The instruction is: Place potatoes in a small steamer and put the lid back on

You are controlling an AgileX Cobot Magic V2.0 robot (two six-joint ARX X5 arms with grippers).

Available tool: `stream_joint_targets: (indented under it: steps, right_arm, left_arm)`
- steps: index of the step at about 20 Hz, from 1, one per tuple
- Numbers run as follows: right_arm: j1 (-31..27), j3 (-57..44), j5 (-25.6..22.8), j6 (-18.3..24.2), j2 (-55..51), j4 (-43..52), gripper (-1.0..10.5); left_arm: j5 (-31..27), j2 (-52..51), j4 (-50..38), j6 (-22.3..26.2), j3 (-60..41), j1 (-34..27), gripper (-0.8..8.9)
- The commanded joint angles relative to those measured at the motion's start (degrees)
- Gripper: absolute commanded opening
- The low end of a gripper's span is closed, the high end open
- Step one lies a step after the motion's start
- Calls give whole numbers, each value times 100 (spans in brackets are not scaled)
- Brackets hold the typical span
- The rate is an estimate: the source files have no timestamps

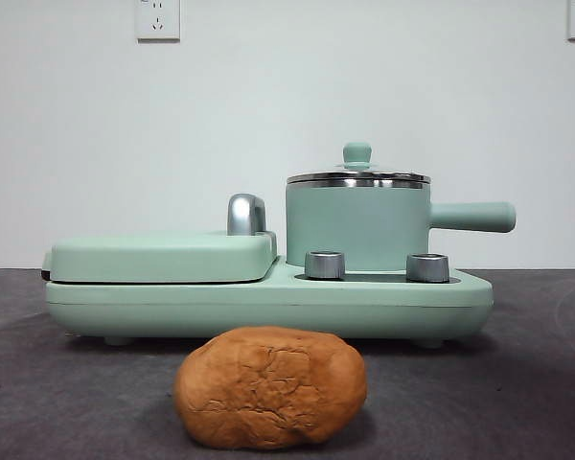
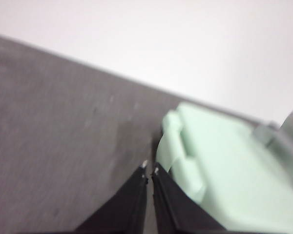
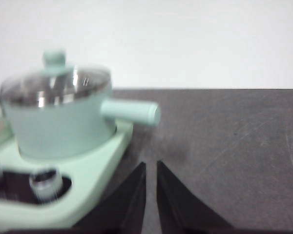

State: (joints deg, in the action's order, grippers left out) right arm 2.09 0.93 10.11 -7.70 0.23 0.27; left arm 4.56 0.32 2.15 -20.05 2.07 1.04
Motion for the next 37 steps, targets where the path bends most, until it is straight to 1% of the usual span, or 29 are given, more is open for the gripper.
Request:
stream_joint_targets:
  steps: [1,5,8,10,13,16,20,23,27,31,34,37]
  right_arm:
    - [-7,-17,-164,-1093,-2,271,23]
    - [-7,101,-160,-1440,0,339,10]
    - [-7,422,-238,-1558,26,103,10]
    - [-9,750,-269,-1534,129,-199,10]
    - [-7,1353,-254,-1296,413,-708,10]
    - [-7,1989,-85,-966,809,-1231,10]
    - [-7,2800,459,-409,1421,-1810,10]
    - [-7,3322,922,-76,1886,-2100,10]
    - [-2,3853,1445,256,2441,-2293,11]
    - [22,4347,1982,389,2966,-2601,11]
    - [138,4601,2155,625,3233,-2754,11]
    - [317,4715,2155,1029,3390,-2876,10]
  left_arm:
    - [11,-4,-466,-186,-13,9,20]
    - [11,-2,-748,-254,57,11,17]
    - [11,33,-511,-361,396,9,16]
    - [11,151,-170,-352,758,9,16]
    - [24,505,470,-201,1427,11,16]
    - [348,966,1008,155,2120,11,16]
    - [979,1659,1578,728,3034,11,16]
    - [1419,2133,1884,1139,3624,11,15]
    - [1899,2691,2214,1637,4225,15,15]
    - [2400,3270,2597,2243,4640,122,15]
    - [2575,3681,2953,2739,4861,411,15]
    - [2577,4072,3283,3394,5016,793,14]
